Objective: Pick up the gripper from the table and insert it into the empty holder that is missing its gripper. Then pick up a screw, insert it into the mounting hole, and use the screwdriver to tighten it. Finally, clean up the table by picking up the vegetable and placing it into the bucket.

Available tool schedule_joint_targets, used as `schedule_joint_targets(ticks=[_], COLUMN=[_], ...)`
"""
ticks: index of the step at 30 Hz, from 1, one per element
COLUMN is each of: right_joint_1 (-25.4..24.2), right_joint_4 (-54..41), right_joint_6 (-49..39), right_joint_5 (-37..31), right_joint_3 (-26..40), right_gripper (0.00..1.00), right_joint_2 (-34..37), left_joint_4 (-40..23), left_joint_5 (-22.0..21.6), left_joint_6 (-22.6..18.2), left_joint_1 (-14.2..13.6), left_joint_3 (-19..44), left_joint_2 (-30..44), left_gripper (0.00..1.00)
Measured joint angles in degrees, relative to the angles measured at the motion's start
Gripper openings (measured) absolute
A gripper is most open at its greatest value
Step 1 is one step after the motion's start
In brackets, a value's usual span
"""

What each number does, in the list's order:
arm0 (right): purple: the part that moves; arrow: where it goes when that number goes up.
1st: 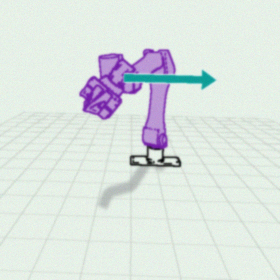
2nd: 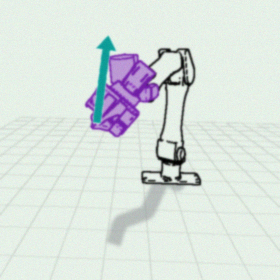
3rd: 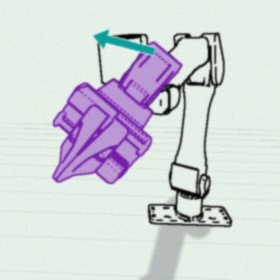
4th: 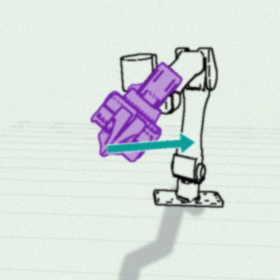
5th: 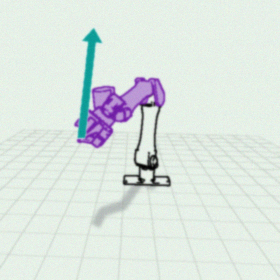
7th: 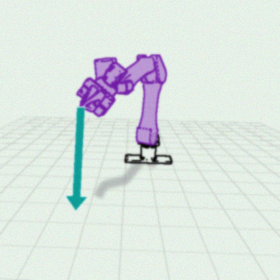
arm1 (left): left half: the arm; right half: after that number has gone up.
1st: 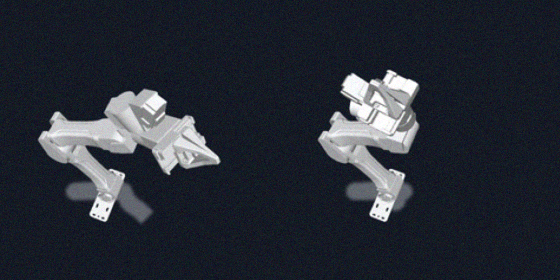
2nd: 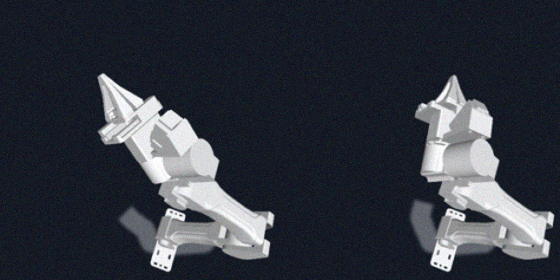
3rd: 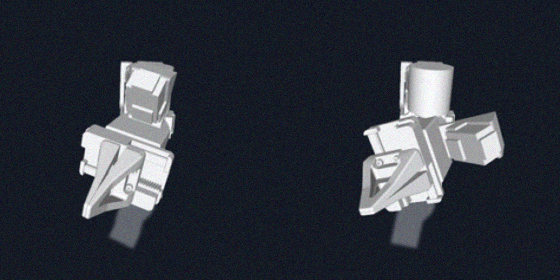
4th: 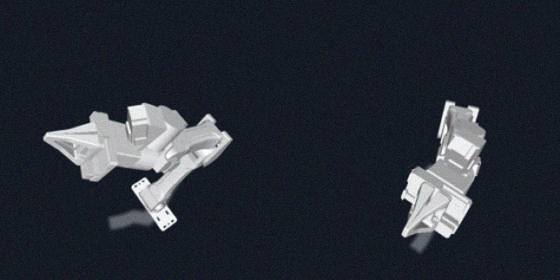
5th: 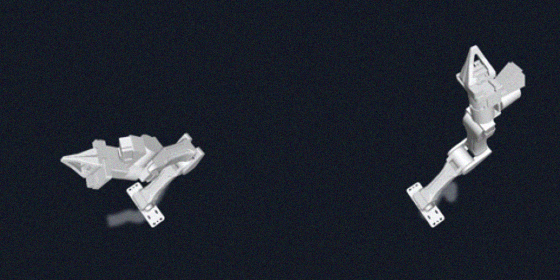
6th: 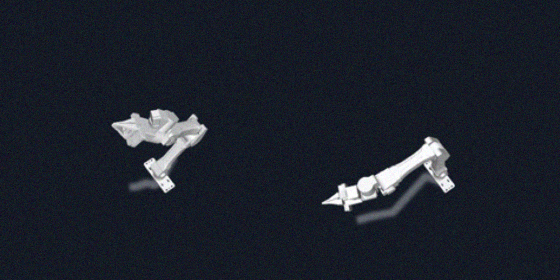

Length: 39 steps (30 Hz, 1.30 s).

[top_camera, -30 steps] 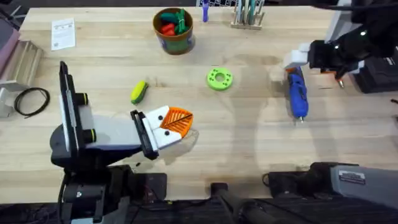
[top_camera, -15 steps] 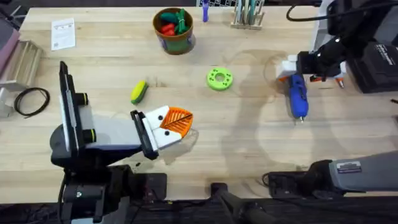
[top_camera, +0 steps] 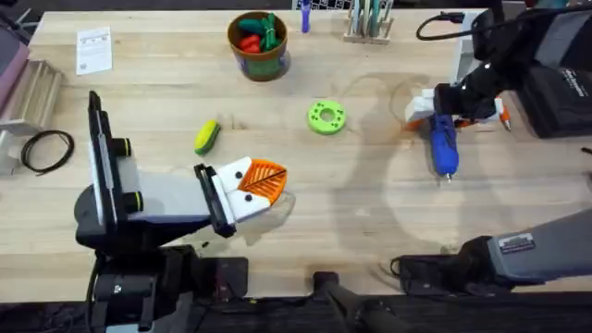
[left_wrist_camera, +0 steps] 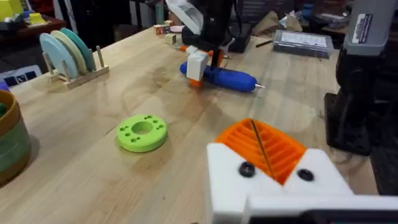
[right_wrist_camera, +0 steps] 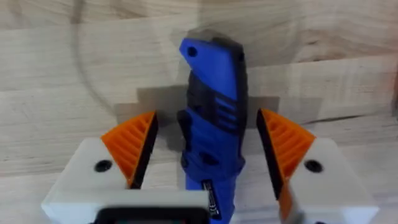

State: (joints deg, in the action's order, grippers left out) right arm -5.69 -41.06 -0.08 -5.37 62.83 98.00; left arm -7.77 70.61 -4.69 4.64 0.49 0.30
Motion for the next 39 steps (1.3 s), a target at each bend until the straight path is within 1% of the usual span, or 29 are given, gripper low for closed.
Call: schedule_joint_targets(ticks=[5,7,9,11,13,15,16,17,27,30,34,39], right_joint_1=[-0.02,-0.02,-0.02,-0.02,-0.02,-0.08,-0.15,-0.22,-0.22,-0.22,-0.19,0.47], right_joint_4=[0.31,0.26,0.16,0.11,0.20,0.15,0.15,0.20,0.37,-1.51,-5.49,-8.27], right_joint_6=[0.00,0.00,-0.02,-0.37,-0.39,-0.42,-0.18,-0.17,-0.20,-0.17,0.96,4.25], right_joint_5=[0.01,0.02,0.02,-0.10,-0.49,-0.85,-0.75,-0.63,-0.66,-0.61,-0.61,-0.19], right_joint_3=[0.00,0.00,0.00,0.00,0.00,0.00,0.00,0.00,0.01,1.19,6.26,16.31], right_gripper=[0.959,0.913,0.827,0.647,0.352,0.086,0.030,0.018,0.023,0.023,0.023,0.023], right_joint_2=[0.28,0.28,0.27,0.26,0.26,0.33,0.39,0.41,0.44,0.44,0.44,0.10], left_joint_4=[0.01,0.00,0.00,0.00,0.02,0.00,0.02,0.00,0.00,0.02,0.00,0.00], left_joint_5=[-0.01,0.00,0.00,-0.01,-0.02,-0.01,-0.02,0.00,-0.02,0.00,0.00,0.00], left_joint_6=[0.00,0.00,0.00,0.00,0.00,0.00,0.00,0.00,0.00,0.00,0.00,0.00], left_joint_1=[0.00,0.00,0.00,0.00,0.00,0.00,0.00,0.00,0.00,0.00,0.00,0.00], left_joint_3=[0.00,0.00,0.00,0.00,0.00,0.00,0.00,0.00,0.00,0.00,0.00,0.00], left_joint_2=[0.01,0.02,0.02,0.02,0.02,0.02,0.02,0.02,0.02,0.02,0.02,0.02], left_gripper=[0.015,0.015,0.015,0.015,0.015,0.015,0.015,0.014,0.014,0.015,0.015,0.014])
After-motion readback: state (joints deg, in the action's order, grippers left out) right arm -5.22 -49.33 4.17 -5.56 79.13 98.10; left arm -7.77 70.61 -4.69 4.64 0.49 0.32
